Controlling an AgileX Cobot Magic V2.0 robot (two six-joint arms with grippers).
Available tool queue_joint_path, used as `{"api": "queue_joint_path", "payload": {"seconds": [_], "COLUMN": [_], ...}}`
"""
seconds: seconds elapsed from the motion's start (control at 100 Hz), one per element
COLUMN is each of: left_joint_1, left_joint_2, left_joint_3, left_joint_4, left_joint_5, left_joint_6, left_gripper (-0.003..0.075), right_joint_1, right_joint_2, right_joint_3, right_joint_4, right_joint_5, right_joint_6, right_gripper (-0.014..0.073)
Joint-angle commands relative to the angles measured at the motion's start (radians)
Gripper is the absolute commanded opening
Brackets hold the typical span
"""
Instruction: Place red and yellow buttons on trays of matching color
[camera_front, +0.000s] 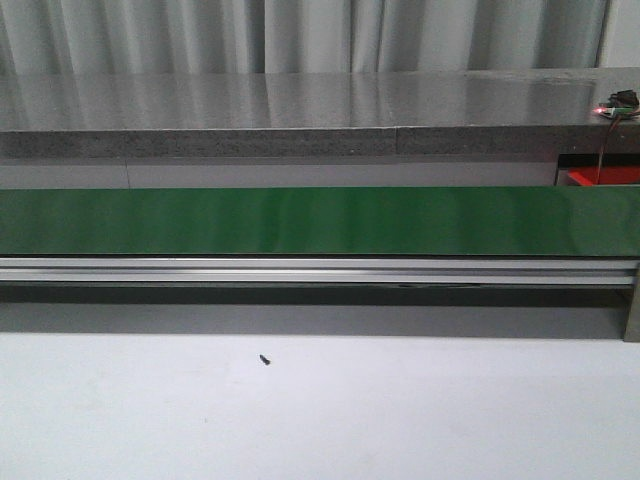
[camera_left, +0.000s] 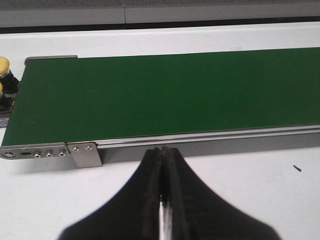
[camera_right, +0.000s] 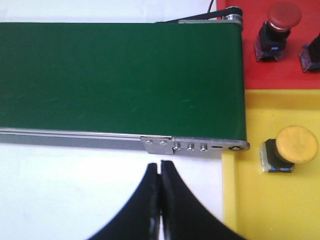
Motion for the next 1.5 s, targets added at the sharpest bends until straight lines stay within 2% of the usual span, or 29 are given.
{"api": "queue_joint_path", "payload": {"seconds": [0.0,0.23,0.52,0.66,1.02,1.24,1.34,1.39,1.49], "left_joint_1": [-0.007,-0.007,-0.002,0.066,0.34,0.409,0.418,0.418,0.418], "left_joint_2": [-0.003,0.003,0.046,0.1,0.345,0.515,0.591,0.63,0.704], "left_joint_3": [-0.025,-0.025,-0.06,-0.137,-0.356,-0.435,-0.481,-0.503,-0.557], "left_joint_4": [-0.026,-0.035,-0.032,-0.032,-0.037,-0.037,-0.037,-0.037,-0.037], "left_joint_5": [-0.07,-0.071,-0.071,-0.066,0.042,0.07,0.089,0.102,0.117], "left_joint_6": [-0.006,-0.008,-0.042,-0.069,-0.069,-0.069,-0.069,-0.069,-0.069], "left_gripper": [-0.002,-0.002,-0.002,-0.002,-0.002,-0.0012,0.0082,0.0169,0.0404], "right_joint_1": [0.002,0.002,0.002,0.002,0.002,0.002,0.002,0.002,0.002], "right_joint_2": [-0.077,-0.222,-0.239,-0.239,-0.239,-0.239,-0.239,-0.239,-0.239], "right_joint_3": [0.003,0.037,0.044,0.044,0.044,0.044,0.044,0.044,0.044], "right_joint_4": [0.016,0.015,0.015,0.015,0.015,0.015,0.015,0.015,0.015], "right_joint_5": [-0.051,-0.021,-0.012,-0.01,-0.005,-0.003,-0.003,-0.003,0.001], "right_joint_6": [-0.008,-0.008,-0.008,-0.008,-0.008,-0.008,-0.008,-0.008,-0.008], "right_gripper": [-0.0067,-0.0067,-0.0067,-0.0067,-0.0067,-0.0067,-0.0067,-0.0067,-0.0067]}}
